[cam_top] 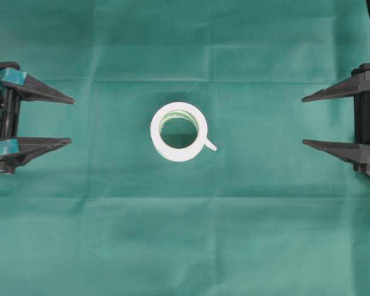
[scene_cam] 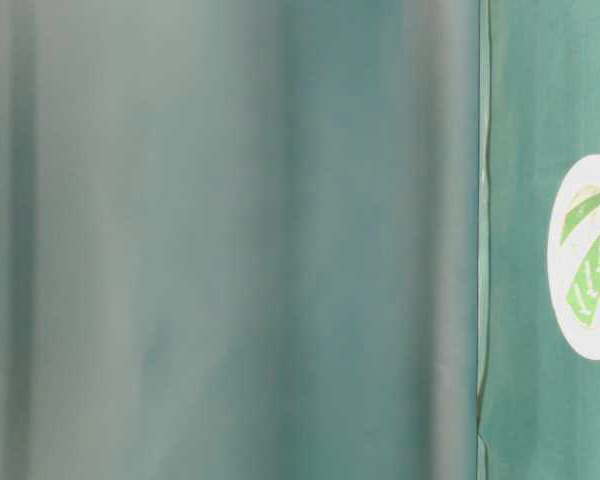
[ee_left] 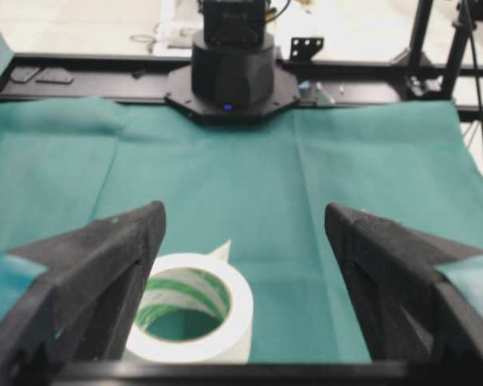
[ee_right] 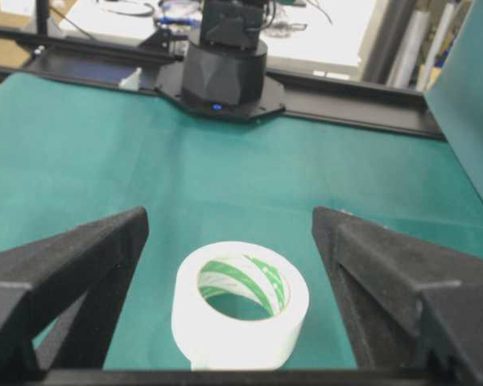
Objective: Peel off the duct tape with your right arm.
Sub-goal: 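Move the open left gripper toward the tape roll's left side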
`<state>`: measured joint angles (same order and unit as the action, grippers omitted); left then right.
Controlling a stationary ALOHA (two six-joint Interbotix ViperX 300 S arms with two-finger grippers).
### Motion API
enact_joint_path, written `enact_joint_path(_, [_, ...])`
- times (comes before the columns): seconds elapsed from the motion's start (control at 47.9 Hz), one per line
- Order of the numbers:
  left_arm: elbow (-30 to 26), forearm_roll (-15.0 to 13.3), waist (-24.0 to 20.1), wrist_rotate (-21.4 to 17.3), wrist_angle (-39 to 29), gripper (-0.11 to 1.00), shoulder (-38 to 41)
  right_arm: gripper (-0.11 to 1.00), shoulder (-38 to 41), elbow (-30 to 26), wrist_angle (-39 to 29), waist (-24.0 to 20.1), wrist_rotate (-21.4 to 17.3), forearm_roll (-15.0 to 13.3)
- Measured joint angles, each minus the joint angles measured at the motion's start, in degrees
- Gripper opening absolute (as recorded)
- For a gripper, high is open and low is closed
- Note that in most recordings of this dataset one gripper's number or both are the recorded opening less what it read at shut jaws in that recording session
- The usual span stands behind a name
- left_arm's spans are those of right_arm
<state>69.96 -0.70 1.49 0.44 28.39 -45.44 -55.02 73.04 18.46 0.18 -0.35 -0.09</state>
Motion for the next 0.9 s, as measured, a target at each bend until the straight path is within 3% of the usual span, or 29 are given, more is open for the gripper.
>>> enact_joint_path(0.606, [-14.41, 0.0, 0.09, -0.44, 3.78, 0.94, 22.94, 0.65, 0.88, 0.09, 1.93, 0.0, 0.0, 0.0])
enact_joint_path(0.898, [-19.86, 0.0, 0.09, -0.53, 3.78, 0.94, 28.92, 0.65, 0.88, 0.62, 1.93, 0.0, -0.44, 0.0])
